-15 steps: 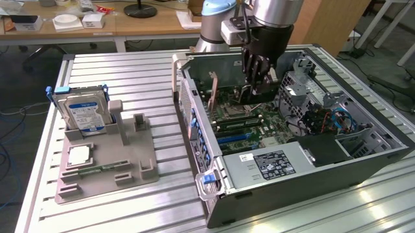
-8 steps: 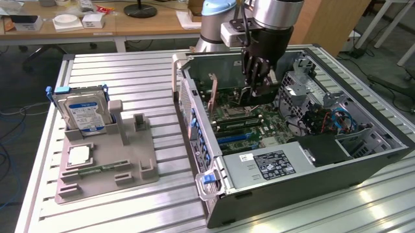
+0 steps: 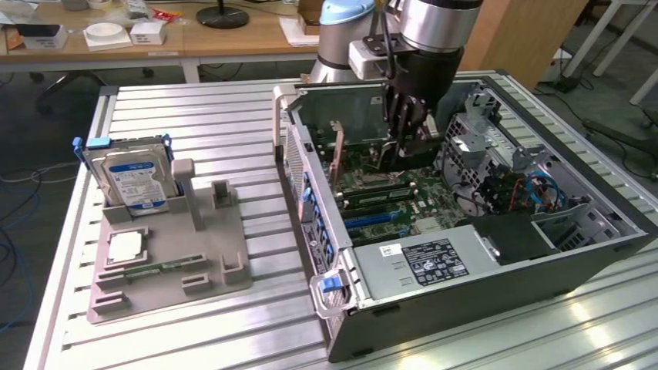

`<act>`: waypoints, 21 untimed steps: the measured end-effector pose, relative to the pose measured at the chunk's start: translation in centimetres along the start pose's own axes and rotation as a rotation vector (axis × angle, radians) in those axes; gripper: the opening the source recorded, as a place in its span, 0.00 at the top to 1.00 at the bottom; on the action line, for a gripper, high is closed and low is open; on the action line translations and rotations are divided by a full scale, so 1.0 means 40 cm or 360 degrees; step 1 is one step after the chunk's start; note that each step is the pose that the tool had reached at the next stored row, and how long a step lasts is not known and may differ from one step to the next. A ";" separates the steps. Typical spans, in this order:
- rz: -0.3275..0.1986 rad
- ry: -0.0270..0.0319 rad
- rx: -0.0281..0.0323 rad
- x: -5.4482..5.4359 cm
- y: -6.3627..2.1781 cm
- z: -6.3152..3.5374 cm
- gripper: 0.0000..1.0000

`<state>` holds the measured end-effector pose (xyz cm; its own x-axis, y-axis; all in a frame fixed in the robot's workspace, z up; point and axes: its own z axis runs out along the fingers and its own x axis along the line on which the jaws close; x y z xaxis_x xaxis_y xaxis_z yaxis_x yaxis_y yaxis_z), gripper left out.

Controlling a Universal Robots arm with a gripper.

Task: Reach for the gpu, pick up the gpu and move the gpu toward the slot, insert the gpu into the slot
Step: 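Insert the gpu into the slot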

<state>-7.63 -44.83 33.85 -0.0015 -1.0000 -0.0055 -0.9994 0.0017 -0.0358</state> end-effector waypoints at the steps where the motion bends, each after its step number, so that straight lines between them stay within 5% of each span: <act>1: 0.0000 0.00001 -0.00001 0.000 0.001 0.002 0.73; 21: 0.0000 0.00011 0.00000 0.010 0.007 0.030 0.73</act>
<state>-7.86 -45.22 32.64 -0.0016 -1.0000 -0.0049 -0.9994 0.0018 -0.0358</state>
